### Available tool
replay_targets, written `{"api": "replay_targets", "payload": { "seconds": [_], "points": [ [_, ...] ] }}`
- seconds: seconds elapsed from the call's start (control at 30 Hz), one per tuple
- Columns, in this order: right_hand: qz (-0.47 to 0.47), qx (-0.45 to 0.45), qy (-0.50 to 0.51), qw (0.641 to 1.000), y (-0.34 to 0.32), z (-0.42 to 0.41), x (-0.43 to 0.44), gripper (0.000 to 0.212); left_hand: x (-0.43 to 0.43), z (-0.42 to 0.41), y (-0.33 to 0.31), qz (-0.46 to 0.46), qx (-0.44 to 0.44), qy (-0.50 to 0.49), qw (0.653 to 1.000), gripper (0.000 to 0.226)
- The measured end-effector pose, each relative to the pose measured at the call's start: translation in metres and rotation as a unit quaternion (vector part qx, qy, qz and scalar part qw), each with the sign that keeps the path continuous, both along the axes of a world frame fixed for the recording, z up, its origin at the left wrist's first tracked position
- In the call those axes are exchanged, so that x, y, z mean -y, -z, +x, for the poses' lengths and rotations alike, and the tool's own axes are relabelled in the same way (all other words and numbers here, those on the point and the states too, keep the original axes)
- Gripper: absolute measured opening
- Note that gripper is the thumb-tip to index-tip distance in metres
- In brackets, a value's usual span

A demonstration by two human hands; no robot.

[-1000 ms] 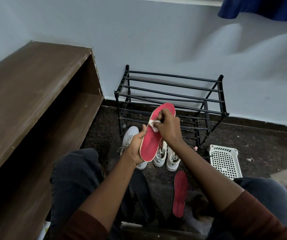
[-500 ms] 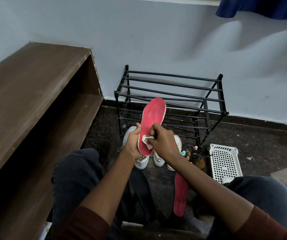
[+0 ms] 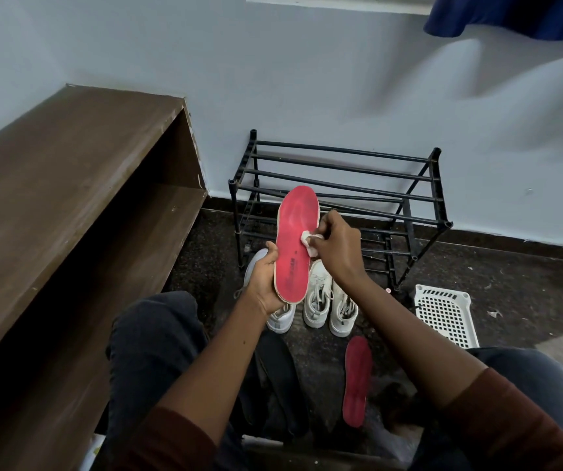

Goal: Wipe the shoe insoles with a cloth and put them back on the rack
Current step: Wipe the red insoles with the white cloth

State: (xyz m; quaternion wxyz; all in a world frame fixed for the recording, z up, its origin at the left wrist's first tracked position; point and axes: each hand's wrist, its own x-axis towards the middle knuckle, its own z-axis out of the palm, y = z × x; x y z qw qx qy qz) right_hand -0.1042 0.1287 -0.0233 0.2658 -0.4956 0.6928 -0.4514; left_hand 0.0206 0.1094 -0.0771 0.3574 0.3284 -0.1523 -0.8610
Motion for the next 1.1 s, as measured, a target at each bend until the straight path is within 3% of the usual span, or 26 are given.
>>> {"api": "replay_targets", "payload": {
  "seconds": [0.33, 0.6, 0.73, 0.93, 1.1],
  "points": [
    [0.063, -0.071, -0.104, 0.99, 0.018, 0.023, -0.048, 0.028, 0.008, 0.004, 0.007, 0.016, 0.014, -0.034, 0.999, 0.072],
    [0.011, -0.055, -0.038, 0.998, 0.002, 0.011, -0.016, 0.028, 0.003, 0.002, -0.004, -0.01, 0.001, -0.017, 1.0, 0.078],
    [-0.007, -0.036, -0.023, 0.999, -0.005, 0.007, -0.002, 0.023, 0.003, 0.002, -0.002, -0.017, 0.012, -0.013, 1.0, 0.06],
    [0.027, -0.097, -0.125, 0.987, 0.001, 0.013, -0.018, 0.027, 0.003, 0.003, -0.003, -0.012, -0.024, -0.028, 0.999, 0.071],
    [0.036, -0.108, -0.206, 0.972, 0.006, 0.025, -0.037, 0.036, 0.009, 0.002, 0.002, 0.009, 0.003, -0.04, 0.999, 0.07]
  ]
}}
